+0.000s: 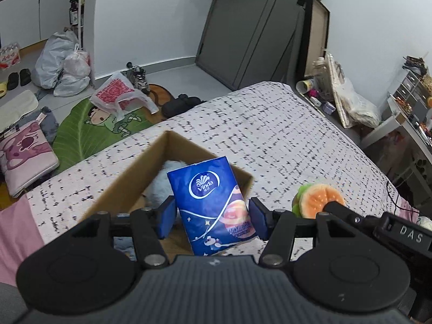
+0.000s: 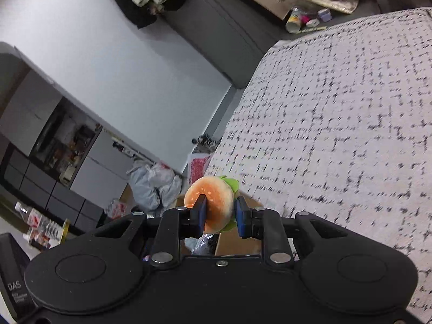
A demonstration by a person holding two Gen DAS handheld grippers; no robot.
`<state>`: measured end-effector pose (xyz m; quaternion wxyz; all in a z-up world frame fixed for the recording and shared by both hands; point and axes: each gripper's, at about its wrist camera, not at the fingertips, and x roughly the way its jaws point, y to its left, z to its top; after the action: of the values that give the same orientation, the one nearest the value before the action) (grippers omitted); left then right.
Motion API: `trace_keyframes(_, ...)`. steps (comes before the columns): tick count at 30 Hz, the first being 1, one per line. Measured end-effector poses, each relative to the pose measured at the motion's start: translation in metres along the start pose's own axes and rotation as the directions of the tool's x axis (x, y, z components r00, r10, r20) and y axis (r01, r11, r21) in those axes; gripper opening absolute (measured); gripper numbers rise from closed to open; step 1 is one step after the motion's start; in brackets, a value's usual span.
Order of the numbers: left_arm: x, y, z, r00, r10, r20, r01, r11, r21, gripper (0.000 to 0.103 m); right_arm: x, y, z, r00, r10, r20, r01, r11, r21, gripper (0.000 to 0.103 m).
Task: Organize soft objects
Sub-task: 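Carry the tissue pack and burger plush over the box with both tools, then open both tools to drop the tissue pack and burger into the box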
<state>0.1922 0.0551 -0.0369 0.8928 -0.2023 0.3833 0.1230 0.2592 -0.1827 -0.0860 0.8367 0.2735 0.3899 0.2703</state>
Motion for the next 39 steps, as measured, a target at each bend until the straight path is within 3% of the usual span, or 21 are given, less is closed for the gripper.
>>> trace_keyframes(16,0.013,0.057,0.007,0.998,0.026,-0.063,-0.031,0.997,-0.066,0.057,0.032,0.046,-0.035,0.991,0.038,-0.132,-0.053,0.993,-0.108,0.023)
trace_keyframes(19,0.015,0.064,0.007,0.997,0.03,-0.069,-0.036,0.996,-0.083,0.06,0.041,0.049,-0.042,0.982,0.032,-0.185,-0.049,0.995,-0.09,0.035)
trace_keyframes(21,0.017,0.068,0.008,0.996,0.035,-0.081,-0.043,0.995,-0.091,0.06,0.046,0.048,-0.045,0.974,0.045,-0.223,-0.061,0.996,-0.069,0.056)
trace_keyframes(25,0.02,0.071,0.009,0.994,0.032,-0.106,-0.042,0.995,-0.096,0.064,0.039,0.044,-0.038,0.978,0.022,-0.209,-0.034,0.998,-0.057,0.058)
trace_keyframes(34,0.014,0.056,0.009,0.996,0.033,-0.077,-0.038,0.997,-0.07,0.067,0.01,0.006,-0.019,0.982,-0.099,-0.16,0.107,0.993,0.045,0.058)
trace_keyframes(39,0.014,0.044,0.004,0.996,0.016,-0.082,-0.022,0.998,-0.065,0.067,-0.001,-0.005,-0.022,0.983,-0.094,-0.16,0.108,0.991,0.081,0.058)
